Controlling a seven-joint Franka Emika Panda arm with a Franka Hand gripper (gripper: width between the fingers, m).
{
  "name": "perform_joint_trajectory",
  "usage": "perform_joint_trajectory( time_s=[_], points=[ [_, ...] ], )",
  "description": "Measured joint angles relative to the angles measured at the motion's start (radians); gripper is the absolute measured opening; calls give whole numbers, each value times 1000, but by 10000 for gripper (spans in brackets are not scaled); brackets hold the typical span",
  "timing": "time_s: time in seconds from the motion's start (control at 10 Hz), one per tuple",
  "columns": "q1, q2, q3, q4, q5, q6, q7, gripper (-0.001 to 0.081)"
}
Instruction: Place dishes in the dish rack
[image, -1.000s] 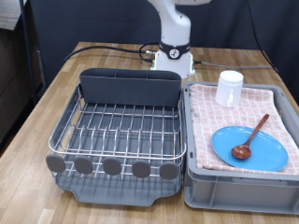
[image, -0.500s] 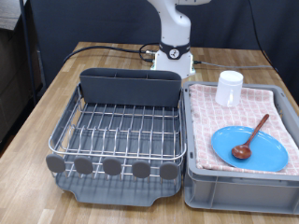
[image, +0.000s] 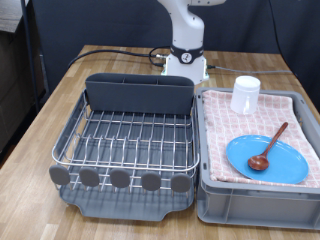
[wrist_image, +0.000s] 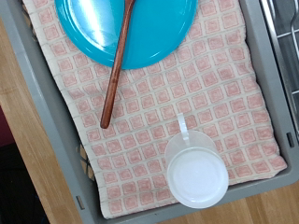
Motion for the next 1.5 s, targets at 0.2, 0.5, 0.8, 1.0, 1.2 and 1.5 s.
perform_joint_trajectory(
  time_s=[0.2, 0.5, 0.8, 1.0, 1.2, 1.5],
  points=[
    [0, 55, 26, 28, -24, 20, 45, 802],
    [0, 112, 52, 22, -103, 113, 119, 802],
    [1, 163, 69, -63, -112, 310, 218, 802],
    [12, 212, 74, -111, -56, 414, 193, 802],
    [14, 229, 73, -119, -34, 447, 169, 802],
    [15, 245, 113, -91, -270, 394, 279, 802]
  ],
)
